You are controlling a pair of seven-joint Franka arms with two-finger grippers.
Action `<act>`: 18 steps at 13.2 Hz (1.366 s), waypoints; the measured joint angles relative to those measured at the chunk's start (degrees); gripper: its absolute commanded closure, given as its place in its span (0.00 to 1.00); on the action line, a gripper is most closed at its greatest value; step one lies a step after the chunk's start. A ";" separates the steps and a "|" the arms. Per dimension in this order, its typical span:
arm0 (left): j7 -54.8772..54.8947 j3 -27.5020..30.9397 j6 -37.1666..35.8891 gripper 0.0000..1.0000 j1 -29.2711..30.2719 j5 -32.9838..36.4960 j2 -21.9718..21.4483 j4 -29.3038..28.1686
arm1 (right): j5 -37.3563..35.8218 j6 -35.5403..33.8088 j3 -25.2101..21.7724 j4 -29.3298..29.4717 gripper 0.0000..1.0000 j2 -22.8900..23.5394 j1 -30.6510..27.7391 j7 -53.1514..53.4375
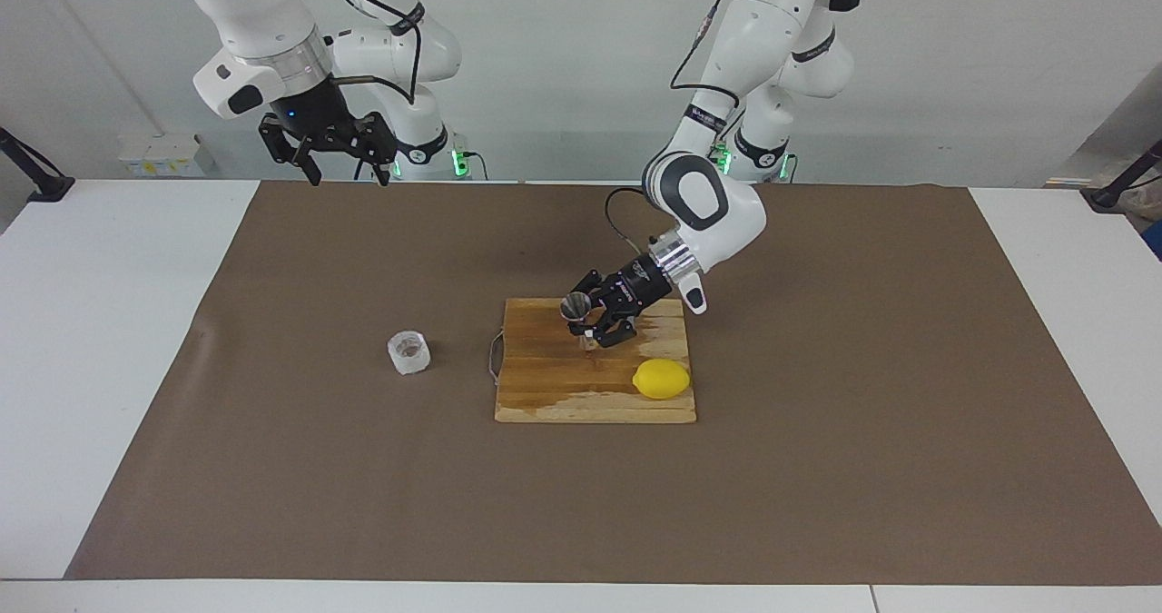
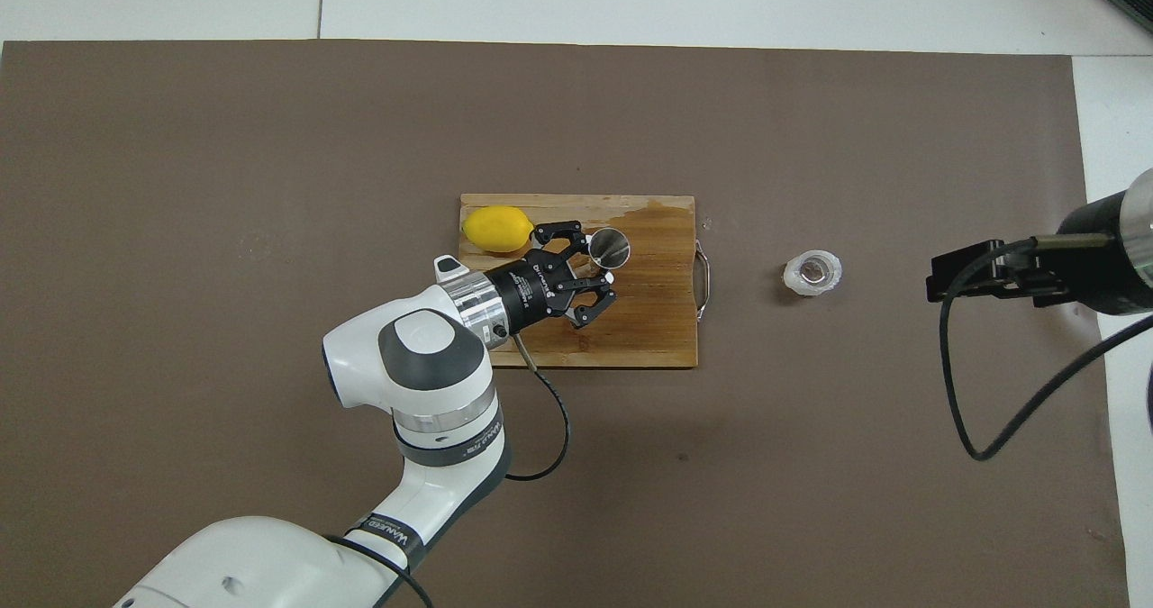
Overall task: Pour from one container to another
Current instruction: 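Carry the metal cup over the board beside the lemon, then lower the metal cup onto the board and open the left gripper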
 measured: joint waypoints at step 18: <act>14.80 0.51 0.27 0.00 0.21 -11.28 0.86 -1.39 | 0.00 0.00 0.00 0.00 0.00 0.00 0.00 0.00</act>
